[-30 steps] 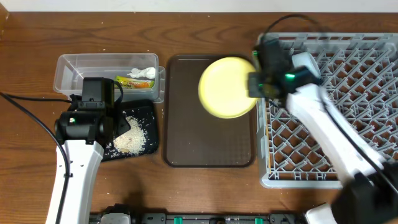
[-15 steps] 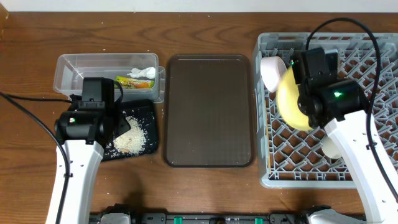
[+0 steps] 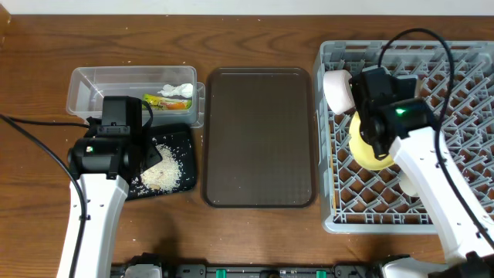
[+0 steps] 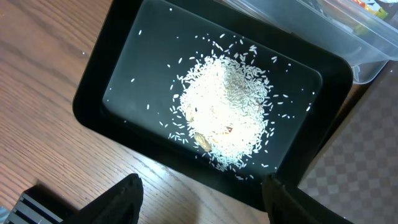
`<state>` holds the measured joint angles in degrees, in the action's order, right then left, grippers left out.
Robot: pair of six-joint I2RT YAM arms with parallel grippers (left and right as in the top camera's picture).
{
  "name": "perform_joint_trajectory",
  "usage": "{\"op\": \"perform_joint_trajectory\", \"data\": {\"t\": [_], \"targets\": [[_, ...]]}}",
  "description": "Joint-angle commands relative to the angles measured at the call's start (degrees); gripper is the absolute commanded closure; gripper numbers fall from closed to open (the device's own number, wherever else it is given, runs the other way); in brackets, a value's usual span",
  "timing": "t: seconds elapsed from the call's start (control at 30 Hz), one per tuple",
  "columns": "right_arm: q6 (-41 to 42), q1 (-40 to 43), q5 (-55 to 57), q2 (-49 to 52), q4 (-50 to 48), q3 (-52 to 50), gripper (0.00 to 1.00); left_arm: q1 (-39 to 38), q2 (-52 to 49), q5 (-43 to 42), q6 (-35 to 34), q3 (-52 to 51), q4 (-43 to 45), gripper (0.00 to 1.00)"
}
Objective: Sort waste into correct bins and load items into the dishwasher rack
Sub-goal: 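Stand the yellow plate upright in the rack slots and release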
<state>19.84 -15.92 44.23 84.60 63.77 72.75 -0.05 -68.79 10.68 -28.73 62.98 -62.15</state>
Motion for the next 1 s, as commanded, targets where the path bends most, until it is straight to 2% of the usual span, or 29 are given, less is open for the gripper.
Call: {"op": "perform_joint_trajectory", "data": {"t": [0.0, 0.1, 0.2, 0.3, 0.4, 0.5, 0.57, 0.6, 0.73, 0.9, 0.97], "targets": [[3.1, 0.1, -6.8, -0.4, -2.6, 0.0, 0.71, 0.3, -0.1, 0.3, -0.7, -0.1, -0.2, 0.36], [6.6, 0.2, -9.2, -1.7, -4.3, 0.0, 0.32, 0.3, -0.1, 0.3, -0.7, -0.1, -0.2, 0.36], [7.5, 0.6, -10.6, -4.4, -5.9, 0.0, 0.18, 0.3, -0.1, 0.3, -0.7, -0.1, -0.2, 0.36], [6.2, 1.8, -12.8, -7.2, -6.3, 0.0, 0.13, 0.3, -0.1, 0.3, -0.7, -0.1, -0.1, 0.36], [2.7, 4.9, -21.3, -10.1, -6.8, 0.0, 0.08, 0.2, -0.1, -0.9, 0.4, -0.1, 0.4, 0.35], [-7.2, 9.1, -41.8, -11.5, -8.4, 0.0, 0.07, 0.2, -0.1, -9.8, 9.6, -0.1, 3.8, 0.35], [-14.8, 11.0, -54.9, -11.5, -8.5, 0.0, 0.07, 0.1, -0.1, -13.3, 11.6, -0.1, 5.5, 0.35], [-16.9, 11.4, -57.4, -11.4, -8.2, 0.0, 0.07, -0.1, -0.2, -13.6, 11.6, -0.1, 5.9, 0.35], [-17.6, 11.3, -58.6, -11.4, -6.1, 0.0, 0.05, -1.1, -0.3, -15.6, 14.4, -0.1, 4.9, 0.35], [-12.0, 11.0, -58.6, -11.8, -3.9, -1.3, 0.06, -1.9, -0.2, -16.2, 15.0, -0.5, -3.5, 0.36], [-10.4, 10.6, -57.6, -12.5, -3.8, -2.8, 0.06, -2.3, 0.8, -16.2, 15.1, -1.9, -4.0, 0.36]]}}
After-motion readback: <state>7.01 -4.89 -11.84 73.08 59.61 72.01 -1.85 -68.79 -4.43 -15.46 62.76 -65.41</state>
